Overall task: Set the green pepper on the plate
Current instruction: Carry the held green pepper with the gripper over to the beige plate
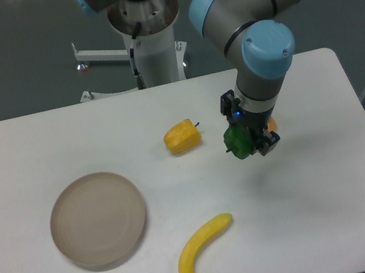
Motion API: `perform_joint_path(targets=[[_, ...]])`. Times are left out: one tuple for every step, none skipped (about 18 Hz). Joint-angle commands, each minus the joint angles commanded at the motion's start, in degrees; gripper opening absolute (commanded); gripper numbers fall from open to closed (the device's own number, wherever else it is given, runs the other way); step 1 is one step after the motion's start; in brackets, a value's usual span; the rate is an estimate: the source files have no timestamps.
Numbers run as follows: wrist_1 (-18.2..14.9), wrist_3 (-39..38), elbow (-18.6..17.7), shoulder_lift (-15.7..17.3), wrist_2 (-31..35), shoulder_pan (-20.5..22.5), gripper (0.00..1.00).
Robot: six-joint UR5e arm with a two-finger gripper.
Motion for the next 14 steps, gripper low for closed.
perform_joint_path(targets=[[-0.1, -0.1, 0.0, 0.0, 0.0, 0.0, 0.08], [0.0, -0.1, 0.0, 0.0, 0.0, 0.0, 0.08], [-0.1, -0.2, 0.0, 0.0, 0.1, -0.1, 0.08], [0.0, -0.4, 0.2, 0.0, 0.1, -0.1, 0.09], [-0.2, -1.3, 0.8, -0.4, 0.3, -0.1, 0.09], [-0.3, -2.0, 1.1, -0.7, 0.6, -0.3, 0.09], [-0.3, -2.9, 1.2, -0.7, 0.5, -0.4, 0.09], [-0.3, -3.2, 1.0, -0.8, 0.3, -1.2, 0.09], [-0.3, -3.3, 0.9, -0.9, 0.2, -2.4, 0.09], [-0.3, -3.2, 0.9, -0.8, -0.1, -3.2, 0.08], [-0.3, -3.3, 0.8, -0.5, -0.5, -3.9, 0.08], [-0.3, -3.3, 0.9, -0.3, -1.3, -5.3, 0.07], [-0.4, -3.5, 0.8, -0.1, -1.9, -6.7, 0.07], [-0.4, -4.8, 0.8, -0.1, -2.2, -8.0, 0.07]])
